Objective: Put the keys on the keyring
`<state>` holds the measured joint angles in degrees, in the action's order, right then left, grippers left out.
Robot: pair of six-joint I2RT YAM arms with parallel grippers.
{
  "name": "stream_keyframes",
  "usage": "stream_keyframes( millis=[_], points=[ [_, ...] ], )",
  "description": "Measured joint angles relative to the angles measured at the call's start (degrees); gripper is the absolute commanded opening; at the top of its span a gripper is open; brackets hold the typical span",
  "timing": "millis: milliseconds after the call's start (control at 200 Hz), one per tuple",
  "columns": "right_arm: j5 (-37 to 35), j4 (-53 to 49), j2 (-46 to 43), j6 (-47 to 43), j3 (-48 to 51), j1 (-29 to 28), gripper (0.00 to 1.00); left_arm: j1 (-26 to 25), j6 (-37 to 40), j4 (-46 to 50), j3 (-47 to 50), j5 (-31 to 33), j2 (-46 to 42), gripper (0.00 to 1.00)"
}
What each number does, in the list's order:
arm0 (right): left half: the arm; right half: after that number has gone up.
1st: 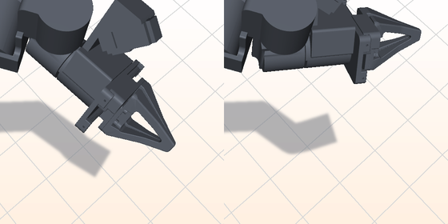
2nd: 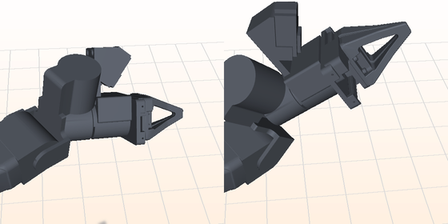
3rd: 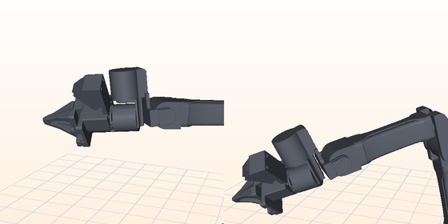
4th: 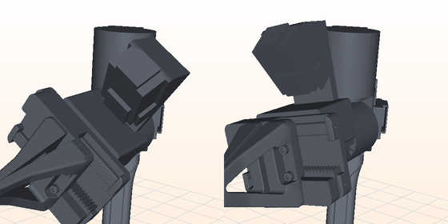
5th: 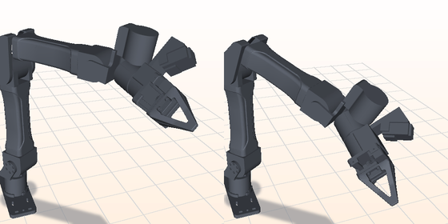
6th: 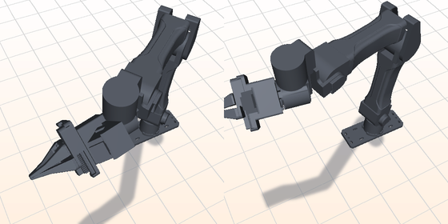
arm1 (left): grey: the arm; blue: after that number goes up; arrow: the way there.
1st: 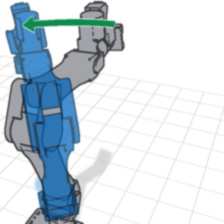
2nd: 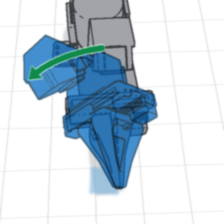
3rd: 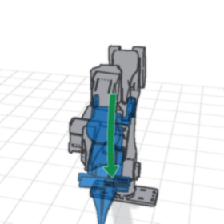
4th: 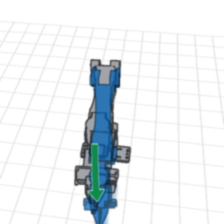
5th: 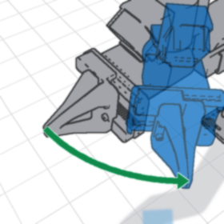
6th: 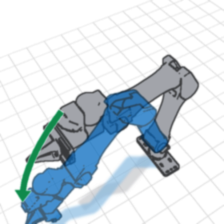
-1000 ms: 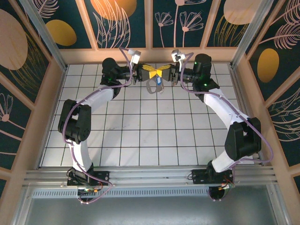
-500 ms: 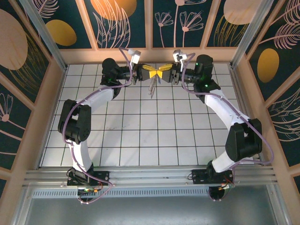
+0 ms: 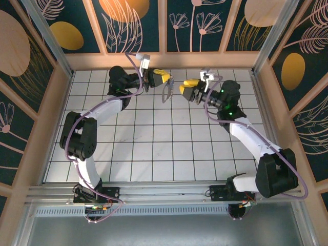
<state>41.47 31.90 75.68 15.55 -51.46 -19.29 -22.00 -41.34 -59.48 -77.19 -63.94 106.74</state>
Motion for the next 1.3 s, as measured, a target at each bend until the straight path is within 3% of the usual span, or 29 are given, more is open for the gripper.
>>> stream_keyframes(
  millis=[340,781,881,1111,1301],
  points=[
    [-14.93,0.79,0.42,-3.15,1.55,-8.74,0.5,-0.09,-0.98,-0.81,1.09,1.46,-0.55,0.0],
    [-18.62,1.16,6.51,-4.74,-4.46,-9.22,0.47,-0.2,-1.01,-1.2,1.11,1.49,-0.76,0.0],
    [-18.78,1.14,7.04,-5.03,-5.01,-9.22,0.38,-0.2,-1.01,-1.2,1.11,1.51,-0.76,0.0],
    [-17.0,0.87,7.76,-6.38,-5.95,-9.42,0.0,-0.31,-1.03,-1.22,1.14,2.71,-0.76,0.0],
    [-14.32,0.52,7.76,-7.41,-5.95,-9.97,0.0,-0.31,-1.46,-1.88,1.14,3.41,-0.79,0.0]
  ],
)
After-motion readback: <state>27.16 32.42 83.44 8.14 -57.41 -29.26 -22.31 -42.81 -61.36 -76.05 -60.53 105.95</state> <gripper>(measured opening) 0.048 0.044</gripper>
